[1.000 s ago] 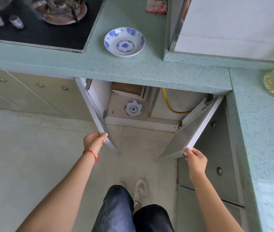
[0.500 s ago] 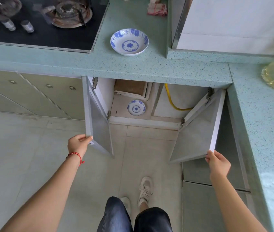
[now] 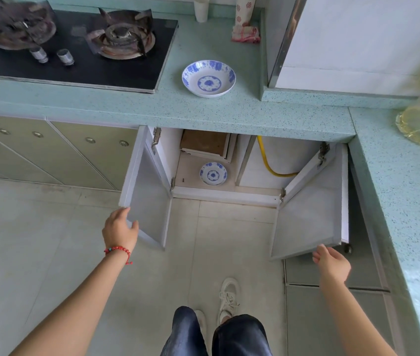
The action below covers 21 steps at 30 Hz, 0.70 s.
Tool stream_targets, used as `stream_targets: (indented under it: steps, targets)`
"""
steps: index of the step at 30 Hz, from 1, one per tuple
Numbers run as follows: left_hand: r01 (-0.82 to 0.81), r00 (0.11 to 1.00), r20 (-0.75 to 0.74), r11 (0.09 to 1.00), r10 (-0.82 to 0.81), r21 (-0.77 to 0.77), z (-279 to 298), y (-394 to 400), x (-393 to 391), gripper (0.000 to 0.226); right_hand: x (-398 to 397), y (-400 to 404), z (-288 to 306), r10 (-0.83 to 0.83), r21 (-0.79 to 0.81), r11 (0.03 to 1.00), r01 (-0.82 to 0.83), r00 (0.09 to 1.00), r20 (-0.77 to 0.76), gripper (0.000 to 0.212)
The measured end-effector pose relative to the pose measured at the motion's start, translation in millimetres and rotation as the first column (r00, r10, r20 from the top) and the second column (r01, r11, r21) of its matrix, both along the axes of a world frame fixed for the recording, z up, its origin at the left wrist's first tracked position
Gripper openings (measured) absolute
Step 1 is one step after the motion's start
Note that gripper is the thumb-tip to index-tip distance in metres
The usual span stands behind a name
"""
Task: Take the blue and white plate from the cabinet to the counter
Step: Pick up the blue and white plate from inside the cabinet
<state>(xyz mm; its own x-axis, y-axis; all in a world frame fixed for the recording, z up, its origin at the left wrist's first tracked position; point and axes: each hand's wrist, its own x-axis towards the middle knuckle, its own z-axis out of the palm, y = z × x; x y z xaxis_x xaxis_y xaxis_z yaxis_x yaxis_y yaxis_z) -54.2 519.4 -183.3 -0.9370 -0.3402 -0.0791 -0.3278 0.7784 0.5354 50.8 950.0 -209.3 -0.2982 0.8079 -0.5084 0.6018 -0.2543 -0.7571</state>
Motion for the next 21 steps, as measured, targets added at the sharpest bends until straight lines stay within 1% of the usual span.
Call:
stream_targets:
  steps: [2,4,7,9,12,14,16,19,21]
  targets:
    - [0.155,0.986,-0.05,0.987,-0.157,-0.039,1.7,7.6,9.7,0.034,4.4,-26.4,5.1,0.134,0.027,0.99,-0.135,0.99,0.038,0.027]
    - [0.272,0.96,-0.044,0.959,-0.276,-0.078,3.7,16.4,17.9,0.035,5.2,-52.0,11.9,0.265,0.065,0.961,-0.267,0.963,0.05,0.028]
    - [0.396,0.917,0.009,0.906,-0.399,-0.147,6.6,32.8,25.3,0.035,0.5,-79.7,21.4,0.434,0.136,0.887,-0.442,0.897,0.086,0.034]
    - [0.453,0.89,0.039,0.871,-0.454,-0.188,5.8,45.0,28.2,0.039,-3.7,-89.9,22.8,0.571,0.173,0.796,-0.58,0.814,0.107,0.037]
    - [0.511,0.859,0.099,0.831,-0.502,-0.221,-2.3,63.5,24.0,0.046,-17.2,-91.8,19.3,0.751,0.276,0.56,-0.781,0.62,0.229,0.042]
    - [0.527,0.85,0.149,0.817,-0.506,-0.235,-11.6,74.7,16.4,0.045,-32.4,-86.3,14.1,0.801,0.291,0.448,-0.845,0.524,0.289,0.044]
    - [0.539,0.84,0.209,0.81,-0.5,-0.231,-21.7,86.1,8.4,0.047,-47.7,-77.9,7.5,0.827,0.273,0.381,-0.884,0.457,0.327,0.045]
    - [0.556,0.827,0.245,0.798,-0.505,-0.233,-34.7,105.9,-9.4,0.049,-74.2,-62.6,-4.6,0.839,0.261,0.346,-0.901,0.422,0.344,0.045]
    - [0.558,0.827,0.236,0.797,-0.51,-0.231,-43.6,118.1,-24.0,0.049,-93.4,-54.0,-14.4,0.843,0.266,0.324,-0.908,0.405,0.354,0.045]
